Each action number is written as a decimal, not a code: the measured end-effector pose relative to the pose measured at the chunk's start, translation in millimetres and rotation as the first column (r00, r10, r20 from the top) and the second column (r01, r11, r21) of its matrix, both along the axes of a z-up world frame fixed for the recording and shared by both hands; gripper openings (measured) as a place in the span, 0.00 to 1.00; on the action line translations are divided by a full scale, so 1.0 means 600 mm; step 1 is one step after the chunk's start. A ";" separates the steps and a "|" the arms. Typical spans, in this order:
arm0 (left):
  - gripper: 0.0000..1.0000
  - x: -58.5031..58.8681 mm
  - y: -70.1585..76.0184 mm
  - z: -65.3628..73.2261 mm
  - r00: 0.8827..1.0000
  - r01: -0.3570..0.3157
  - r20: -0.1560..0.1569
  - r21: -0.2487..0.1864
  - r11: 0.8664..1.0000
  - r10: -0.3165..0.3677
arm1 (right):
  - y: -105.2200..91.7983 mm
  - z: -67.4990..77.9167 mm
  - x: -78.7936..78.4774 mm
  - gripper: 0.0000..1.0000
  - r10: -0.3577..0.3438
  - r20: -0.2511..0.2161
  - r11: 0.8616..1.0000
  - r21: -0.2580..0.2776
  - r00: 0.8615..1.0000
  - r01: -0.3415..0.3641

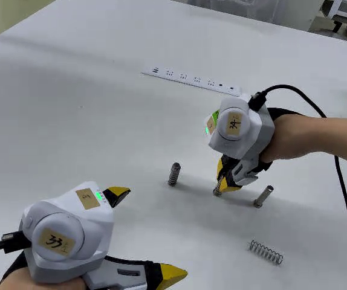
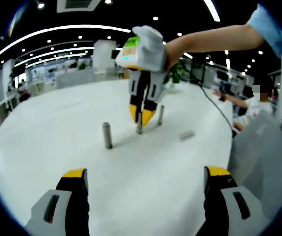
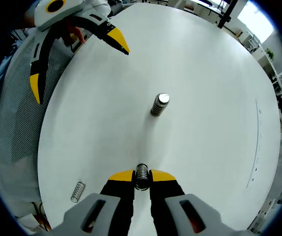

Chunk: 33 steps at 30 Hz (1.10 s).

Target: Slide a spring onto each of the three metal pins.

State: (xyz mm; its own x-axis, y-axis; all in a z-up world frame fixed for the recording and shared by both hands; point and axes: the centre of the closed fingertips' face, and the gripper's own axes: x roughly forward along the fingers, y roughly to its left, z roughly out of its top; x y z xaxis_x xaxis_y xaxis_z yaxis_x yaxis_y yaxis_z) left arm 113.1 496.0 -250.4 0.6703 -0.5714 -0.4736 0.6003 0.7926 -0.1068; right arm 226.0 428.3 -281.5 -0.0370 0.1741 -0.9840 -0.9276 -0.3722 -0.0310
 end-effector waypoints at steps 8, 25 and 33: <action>0.99 -0.002 0.000 -0.003 1.000 -0.005 -0.007 0.001 1.000 0.005 | 0.002 -0.010 -0.004 0.13 -0.003 -0.001 1.000 0.004 1.000 0.003; 0.99 -0.002 0.001 -0.001 1.000 -0.009 -0.008 -0.005 1.000 0.009 | -0.003 -0.024 -0.009 0.13 0.012 -0.011 1.000 -0.010 1.000 -0.012; 0.99 -0.002 0.001 -0.001 1.000 -0.006 -0.008 -0.004 1.000 0.005 | -0.004 -0.030 -0.007 0.21 0.007 -0.010 1.000 -0.011 1.000 -0.007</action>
